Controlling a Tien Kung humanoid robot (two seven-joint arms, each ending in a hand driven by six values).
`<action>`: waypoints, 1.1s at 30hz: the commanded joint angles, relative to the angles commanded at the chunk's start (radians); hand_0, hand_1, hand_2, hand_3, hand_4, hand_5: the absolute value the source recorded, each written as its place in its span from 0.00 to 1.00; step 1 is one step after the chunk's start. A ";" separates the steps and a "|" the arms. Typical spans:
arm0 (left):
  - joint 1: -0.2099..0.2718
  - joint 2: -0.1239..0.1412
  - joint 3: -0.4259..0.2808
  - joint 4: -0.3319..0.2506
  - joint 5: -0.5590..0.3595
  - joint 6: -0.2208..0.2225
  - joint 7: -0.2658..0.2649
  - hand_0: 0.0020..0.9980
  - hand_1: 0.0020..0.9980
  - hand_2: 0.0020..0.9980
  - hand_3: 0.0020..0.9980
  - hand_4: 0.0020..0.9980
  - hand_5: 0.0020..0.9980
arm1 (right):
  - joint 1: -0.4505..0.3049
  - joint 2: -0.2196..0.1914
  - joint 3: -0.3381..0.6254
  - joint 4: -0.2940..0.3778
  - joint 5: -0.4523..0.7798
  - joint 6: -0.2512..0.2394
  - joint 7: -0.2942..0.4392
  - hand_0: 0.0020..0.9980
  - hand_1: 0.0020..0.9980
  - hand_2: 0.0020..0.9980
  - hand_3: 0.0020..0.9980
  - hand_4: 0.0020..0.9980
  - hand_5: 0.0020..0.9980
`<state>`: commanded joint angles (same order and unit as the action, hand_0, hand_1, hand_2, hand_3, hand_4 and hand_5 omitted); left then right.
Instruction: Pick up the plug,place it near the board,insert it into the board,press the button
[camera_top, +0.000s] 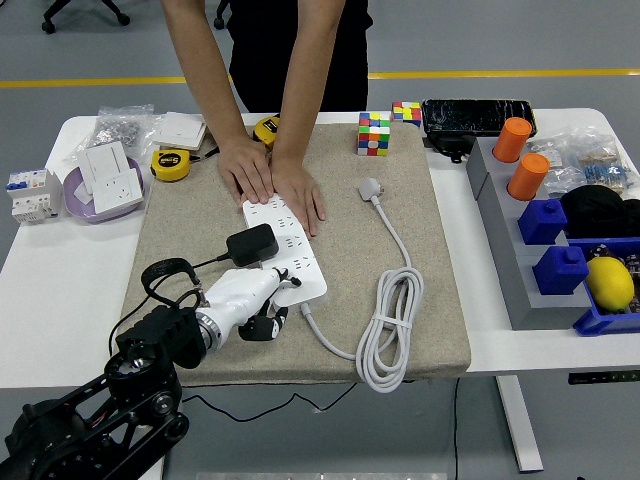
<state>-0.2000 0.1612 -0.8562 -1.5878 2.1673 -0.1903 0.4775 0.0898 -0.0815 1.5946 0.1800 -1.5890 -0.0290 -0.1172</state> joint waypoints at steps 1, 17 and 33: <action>0.000 0.000 0.000 0.001 0.001 0.001 -0.001 0.16 0.06 0.15 0.78 0.45 0.03 | 0.000 0.000 0.000 0.000 0.001 0.000 0.000 0.87 0.74 0.73 0.77 1.00 0.93; 0.001 -0.003 0.004 0.024 0.005 -0.004 -0.003 0.17 0.06 0.15 0.76 0.45 0.02 | 0.000 0.000 0.004 0.000 -0.002 0.000 0.001 0.87 0.74 0.73 0.77 1.00 0.93; 0.005 0.000 -0.039 -0.047 0.010 -0.010 -0.007 0.17 0.06 0.15 0.74 0.45 0.02 | -0.001 0.002 0.001 0.000 0.001 -0.001 0.000 0.87 0.74 0.73 0.77 1.00 0.93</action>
<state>-0.1948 0.1609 -0.8950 -1.6346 2.1775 -0.2005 0.4709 0.0884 -0.0795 1.5958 0.1800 -1.5881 -0.0298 -0.1170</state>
